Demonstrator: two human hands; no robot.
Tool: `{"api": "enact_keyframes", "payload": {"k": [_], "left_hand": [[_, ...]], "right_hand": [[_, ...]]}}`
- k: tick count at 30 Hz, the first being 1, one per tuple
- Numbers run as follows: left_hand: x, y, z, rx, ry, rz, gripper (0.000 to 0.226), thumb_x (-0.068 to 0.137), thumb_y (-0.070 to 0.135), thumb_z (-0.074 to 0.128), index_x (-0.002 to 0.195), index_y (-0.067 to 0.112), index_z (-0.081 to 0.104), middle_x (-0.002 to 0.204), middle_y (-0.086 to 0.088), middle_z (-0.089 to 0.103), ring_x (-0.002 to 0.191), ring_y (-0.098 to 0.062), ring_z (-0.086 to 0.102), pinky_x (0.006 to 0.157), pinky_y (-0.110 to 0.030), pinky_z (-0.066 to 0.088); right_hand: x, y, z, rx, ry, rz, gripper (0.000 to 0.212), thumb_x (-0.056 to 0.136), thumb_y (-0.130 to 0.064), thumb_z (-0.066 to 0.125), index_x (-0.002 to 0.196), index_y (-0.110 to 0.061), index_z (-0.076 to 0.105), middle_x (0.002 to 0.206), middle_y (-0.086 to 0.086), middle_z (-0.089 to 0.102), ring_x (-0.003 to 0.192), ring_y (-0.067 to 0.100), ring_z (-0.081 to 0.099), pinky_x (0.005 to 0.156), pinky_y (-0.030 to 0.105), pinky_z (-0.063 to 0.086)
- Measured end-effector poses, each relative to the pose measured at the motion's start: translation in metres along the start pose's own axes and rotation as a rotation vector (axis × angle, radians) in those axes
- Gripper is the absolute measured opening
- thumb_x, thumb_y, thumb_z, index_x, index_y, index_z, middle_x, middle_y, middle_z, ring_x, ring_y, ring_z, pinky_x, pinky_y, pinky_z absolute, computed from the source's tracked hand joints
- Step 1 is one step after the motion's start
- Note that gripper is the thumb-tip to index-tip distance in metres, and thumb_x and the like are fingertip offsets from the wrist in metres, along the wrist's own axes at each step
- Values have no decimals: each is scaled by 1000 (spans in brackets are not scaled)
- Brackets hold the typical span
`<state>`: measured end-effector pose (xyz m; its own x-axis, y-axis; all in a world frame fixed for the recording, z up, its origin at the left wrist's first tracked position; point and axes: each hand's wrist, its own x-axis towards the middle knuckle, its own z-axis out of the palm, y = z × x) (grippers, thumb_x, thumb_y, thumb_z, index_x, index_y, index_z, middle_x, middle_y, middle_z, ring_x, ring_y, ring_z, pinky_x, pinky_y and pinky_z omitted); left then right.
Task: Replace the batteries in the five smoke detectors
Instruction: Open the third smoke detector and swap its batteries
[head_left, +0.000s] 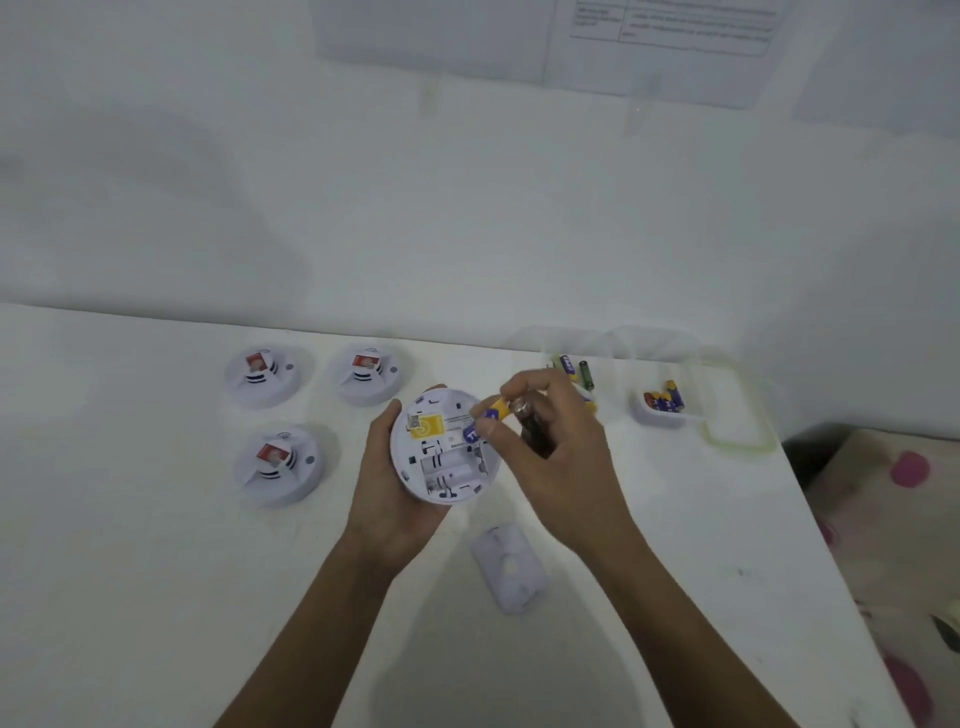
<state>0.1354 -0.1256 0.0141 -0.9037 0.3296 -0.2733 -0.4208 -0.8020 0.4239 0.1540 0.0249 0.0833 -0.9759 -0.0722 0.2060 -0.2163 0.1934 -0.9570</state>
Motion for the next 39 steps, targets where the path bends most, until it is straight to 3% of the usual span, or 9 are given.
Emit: {"api": "enact_keyframes", "payload": {"k": [3,10,15,23,29,32,39], "left_hand": [[-8,15,-5,53,55,40,58,102,38,23,98,14,76,101,-12,73,86,-23,71,71,-34,59],[-22,39,-17,59,17,4,59,99,45,26,101,13,75,108,-13,71,94,-24,70,77,-35,58],[-25,48,-22,74,45,16,53,97,45,31,105,17,74,116,-13,68,100,-25,68,82,-35,57],[-28,49,-22,107,48,27,53,96,47,32,107,16,73,117,-14,68,103,-26,67,89,-38,53],[-25,43,-26,103,57,41,55,97,48,31,136,16,50,136,-17,55,126,-35,51,110,-49,36],[-22,42,-27,109,74,35,60,92,51,38,141,16,44,143,-18,46,134,-39,41,115,-53,25],[-25,41,-22,129,76,56,56,96,49,33,137,16,50,136,-16,55,126,-33,52,110,-50,35]], "right_hand": [[-12,-1,25,-87,-18,-21,14,87,-13,68,96,-14,57,95,-5,72,76,-3,63,59,5,42],[-17,7,63,-239,14,-119,19,84,-29,69,94,-18,57,99,-3,63,97,9,65,70,15,52],[-21,4,76,-216,-53,-80,20,87,-20,68,88,-29,51,87,-19,62,92,0,64,67,9,48],[-23,5,80,-158,-71,-34,13,85,-22,70,95,-21,61,90,-17,67,91,6,66,72,15,52],[-26,4,81,-166,-66,-2,10,86,-27,68,94,-31,63,95,-21,67,96,0,63,74,9,48],[-27,3,82,-216,-70,-5,13,86,-32,64,94,-41,59,101,-34,60,104,-12,56,79,4,46],[-28,3,87,-198,-8,43,21,79,-26,76,95,-25,62,96,-26,64,96,-7,60,73,12,52]]}}
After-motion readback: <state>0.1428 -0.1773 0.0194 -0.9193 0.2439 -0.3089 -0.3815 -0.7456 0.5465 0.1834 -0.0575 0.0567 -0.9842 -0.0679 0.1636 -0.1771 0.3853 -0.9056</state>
